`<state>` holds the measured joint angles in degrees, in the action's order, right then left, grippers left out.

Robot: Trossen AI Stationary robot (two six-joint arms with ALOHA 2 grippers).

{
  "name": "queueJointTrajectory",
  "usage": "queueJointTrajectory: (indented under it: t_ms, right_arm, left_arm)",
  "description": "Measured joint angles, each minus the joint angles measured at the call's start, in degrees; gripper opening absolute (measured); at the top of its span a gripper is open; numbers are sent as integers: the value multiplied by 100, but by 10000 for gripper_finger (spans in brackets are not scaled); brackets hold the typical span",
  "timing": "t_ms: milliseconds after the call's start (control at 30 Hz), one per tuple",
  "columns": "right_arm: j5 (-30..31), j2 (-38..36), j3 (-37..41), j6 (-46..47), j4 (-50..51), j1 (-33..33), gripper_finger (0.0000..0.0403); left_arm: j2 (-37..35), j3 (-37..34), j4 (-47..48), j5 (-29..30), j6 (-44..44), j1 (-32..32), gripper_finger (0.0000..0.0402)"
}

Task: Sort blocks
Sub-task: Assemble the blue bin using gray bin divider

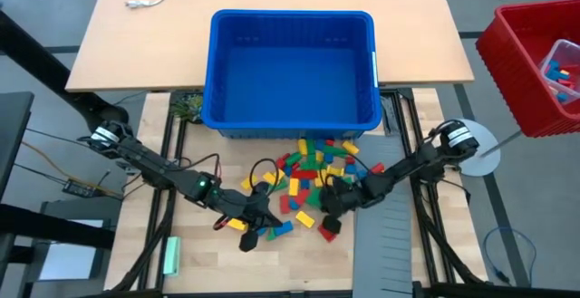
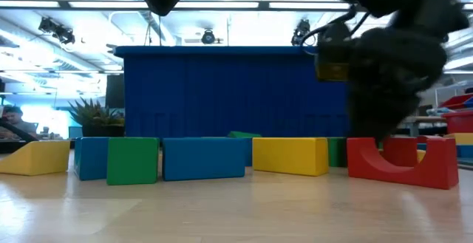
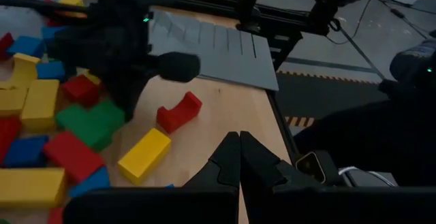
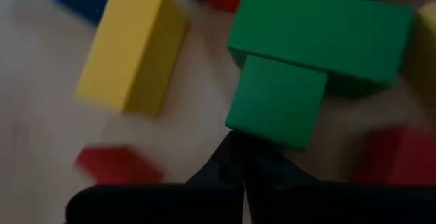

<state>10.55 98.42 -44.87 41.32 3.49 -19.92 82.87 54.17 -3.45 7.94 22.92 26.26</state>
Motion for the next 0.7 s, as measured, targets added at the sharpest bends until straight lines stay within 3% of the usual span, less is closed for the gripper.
queueJointTrajectory:
  t_ms: [267,367,533,700]
  right_arm:
    - [196,6,19,-717,-474,502,0]
    - [119,-345,-40,-843,-307,471,0]
    - [56,-1641,-438,-457,1035,-188,0]
    - [140,-2415,-528,448,2530,-1382,0]
  left_arm:
    - [0,0,-13,166,-7,0,9]
    - [0,0,-23,294,-43,0,9]
    - [0,0,-168,319,-49,0,9]
    - [0,0,-151,320,-65,0,10]
